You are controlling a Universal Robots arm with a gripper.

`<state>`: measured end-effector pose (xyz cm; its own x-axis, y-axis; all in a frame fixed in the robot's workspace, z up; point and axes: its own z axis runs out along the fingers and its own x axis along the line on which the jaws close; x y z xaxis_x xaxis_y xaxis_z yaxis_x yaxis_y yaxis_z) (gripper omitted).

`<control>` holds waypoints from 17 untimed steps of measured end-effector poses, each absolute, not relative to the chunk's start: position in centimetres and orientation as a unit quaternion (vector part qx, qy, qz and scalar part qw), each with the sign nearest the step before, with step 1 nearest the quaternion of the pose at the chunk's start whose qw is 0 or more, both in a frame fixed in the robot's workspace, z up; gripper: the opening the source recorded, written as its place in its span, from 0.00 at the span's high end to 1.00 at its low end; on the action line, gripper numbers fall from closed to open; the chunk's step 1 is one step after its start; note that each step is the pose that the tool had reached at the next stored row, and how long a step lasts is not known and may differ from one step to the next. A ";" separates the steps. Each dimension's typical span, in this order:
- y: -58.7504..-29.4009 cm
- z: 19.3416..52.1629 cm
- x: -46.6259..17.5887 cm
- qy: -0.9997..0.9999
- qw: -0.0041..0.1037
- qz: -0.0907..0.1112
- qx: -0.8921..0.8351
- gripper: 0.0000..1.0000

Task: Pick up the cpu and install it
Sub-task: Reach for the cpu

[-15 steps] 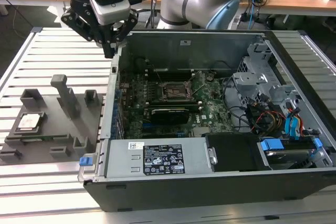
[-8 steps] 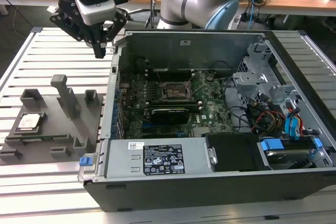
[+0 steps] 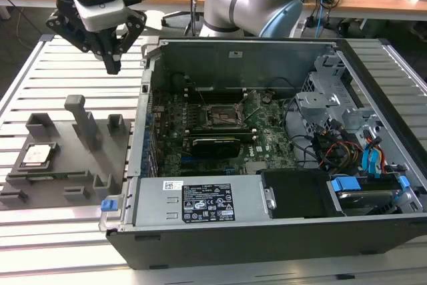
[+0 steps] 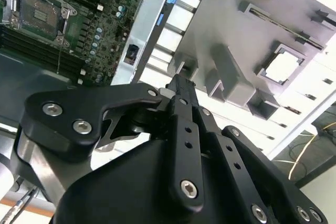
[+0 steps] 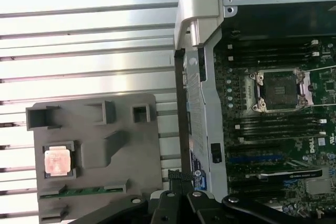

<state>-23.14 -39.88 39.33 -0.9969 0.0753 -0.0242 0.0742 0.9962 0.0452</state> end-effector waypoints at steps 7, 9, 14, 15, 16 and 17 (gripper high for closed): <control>-39.9 39.3 -24.8 0.999 0.013 0.022 0.037 0.89; -39.9 39.3 -25.1 0.999 0.013 0.022 0.037 0.89; -39.9 39.3 -26.7 0.999 0.013 0.022 0.037 0.89; -39.9 39.3 -26.9 0.999 0.013 0.022 0.037 0.89; -39.9 39.3 -27.2 0.999 0.013 0.022 0.037 0.89; -39.9 39.3 -27.4 0.999 0.013 0.022 0.037 0.89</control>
